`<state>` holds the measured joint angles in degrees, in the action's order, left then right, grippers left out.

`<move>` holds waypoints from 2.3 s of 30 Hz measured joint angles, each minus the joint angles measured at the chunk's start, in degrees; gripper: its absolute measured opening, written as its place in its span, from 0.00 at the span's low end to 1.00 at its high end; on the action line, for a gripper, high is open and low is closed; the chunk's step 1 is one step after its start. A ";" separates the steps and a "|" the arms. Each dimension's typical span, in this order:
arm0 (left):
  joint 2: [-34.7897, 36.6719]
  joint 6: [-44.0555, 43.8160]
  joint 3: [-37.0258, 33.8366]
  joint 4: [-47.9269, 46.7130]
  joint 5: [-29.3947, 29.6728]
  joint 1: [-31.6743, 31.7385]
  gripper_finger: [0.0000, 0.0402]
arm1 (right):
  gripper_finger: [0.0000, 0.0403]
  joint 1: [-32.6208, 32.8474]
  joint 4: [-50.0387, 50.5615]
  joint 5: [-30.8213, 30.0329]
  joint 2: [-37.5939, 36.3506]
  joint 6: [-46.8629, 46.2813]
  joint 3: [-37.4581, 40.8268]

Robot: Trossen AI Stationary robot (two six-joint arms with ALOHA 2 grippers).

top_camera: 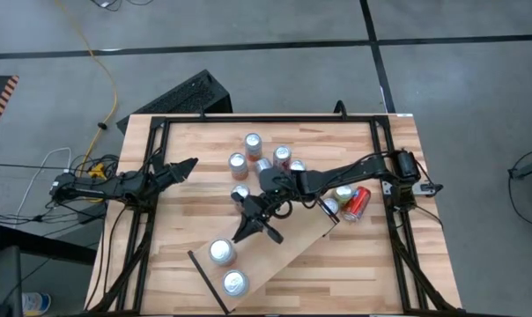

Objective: Place canned beverage on shelf
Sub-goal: Put the pink white soda can on the shelf aligned with the other pink white soda can, then put the orange white soda can on the shelf

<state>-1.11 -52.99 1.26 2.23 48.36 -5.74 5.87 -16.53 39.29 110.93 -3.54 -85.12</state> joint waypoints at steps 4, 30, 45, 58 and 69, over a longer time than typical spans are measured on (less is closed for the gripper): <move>-0.01 -0.04 0.00 -0.02 0.04 -0.02 0.87 | 0.00 0.15 0.14 0.27 0.00 0.38 0.00; 0.01 0.90 0.02 -0.17 1.82 -0.02 0.87 | 0.00 -0.02 -0.45 2.23 0.10 -0.57 -0.04; -0.02 1.51 0.02 -0.15 1.57 0.00 0.87 | 0.00 -1.12 18.49 7.70 8.11 5.48 -15.84; 0.01 -0.64 0.02 2.92 -1.76 -0.02 0.87 | 0.00 -7.08 42.77 -12.79 -7.69 12.39 -15.97; 0.01 -0.81 0.02 4.74 -2.64 -0.02 0.87 | 0.29 -18.52 65.46 -28.95 -16.21 10.67 -15.98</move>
<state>-1.10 -53.80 1.28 6.98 45.72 -5.76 -12.65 48.92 10.34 94.72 7.13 -101.10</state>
